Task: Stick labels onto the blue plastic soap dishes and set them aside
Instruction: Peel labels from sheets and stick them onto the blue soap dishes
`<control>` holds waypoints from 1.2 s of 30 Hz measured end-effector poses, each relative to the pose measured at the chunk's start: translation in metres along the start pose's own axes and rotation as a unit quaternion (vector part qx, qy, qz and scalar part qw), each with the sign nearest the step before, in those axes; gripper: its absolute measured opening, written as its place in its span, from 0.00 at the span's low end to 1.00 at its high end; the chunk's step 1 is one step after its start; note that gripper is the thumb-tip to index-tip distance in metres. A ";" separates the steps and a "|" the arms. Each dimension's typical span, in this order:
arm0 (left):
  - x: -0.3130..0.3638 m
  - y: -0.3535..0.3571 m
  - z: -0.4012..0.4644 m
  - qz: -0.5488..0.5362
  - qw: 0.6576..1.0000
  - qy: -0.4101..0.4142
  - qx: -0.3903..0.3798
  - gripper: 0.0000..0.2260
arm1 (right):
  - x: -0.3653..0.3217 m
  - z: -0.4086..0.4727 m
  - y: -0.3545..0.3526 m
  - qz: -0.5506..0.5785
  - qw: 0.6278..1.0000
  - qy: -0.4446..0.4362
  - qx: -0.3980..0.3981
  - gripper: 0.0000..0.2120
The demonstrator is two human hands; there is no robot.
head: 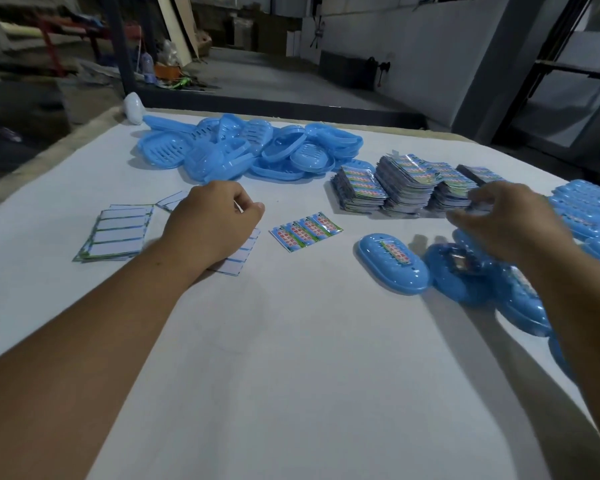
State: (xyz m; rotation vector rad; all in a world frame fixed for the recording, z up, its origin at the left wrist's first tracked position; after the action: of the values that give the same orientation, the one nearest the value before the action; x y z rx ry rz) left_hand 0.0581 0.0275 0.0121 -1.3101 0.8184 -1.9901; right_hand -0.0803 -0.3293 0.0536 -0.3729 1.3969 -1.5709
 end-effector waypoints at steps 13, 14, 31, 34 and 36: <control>-0.021 -0.015 0.006 0.003 0.998 -0.052 0.031 0.11 | -0.184 -0.024 0.073 0.120 0.968 -0.191 -0.108 0.07; -0.024 -0.018 0.006 0.000 0.998 -0.057 0.040 0.11 | -0.192 -0.026 0.080 0.121 0.965 -0.199 -0.120 0.07; -0.047 -0.025 0.046 0.064 0.993 -0.049 0.088 0.17 | -0.197 -0.043 0.112 0.204 0.943 -0.233 -0.120 0.08; -0.040 -0.016 0.064 0.054 0.996 -0.036 0.061 0.19 | -0.196 -0.042 0.110 0.227 0.940 -0.228 -0.117 0.09; -0.037 -0.011 0.070 0.050 0.997 -0.037 0.052 0.16 | -0.195 -0.042 0.108 0.244 0.936 -0.227 -0.114 0.09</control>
State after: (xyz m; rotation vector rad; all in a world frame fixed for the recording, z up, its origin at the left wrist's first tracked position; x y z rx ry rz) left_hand 0.1338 0.0517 0.0223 -1.2510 0.7219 -1.8694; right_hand 0.0320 -0.1358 0.0146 -0.4524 1.1877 -0.8506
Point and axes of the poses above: each hand's wrist, its own z-axis towards the middle knuckle, its own y-axis out of the palm, x = y × z, the point moved 6 cm from there along z, towards the middle knuckle
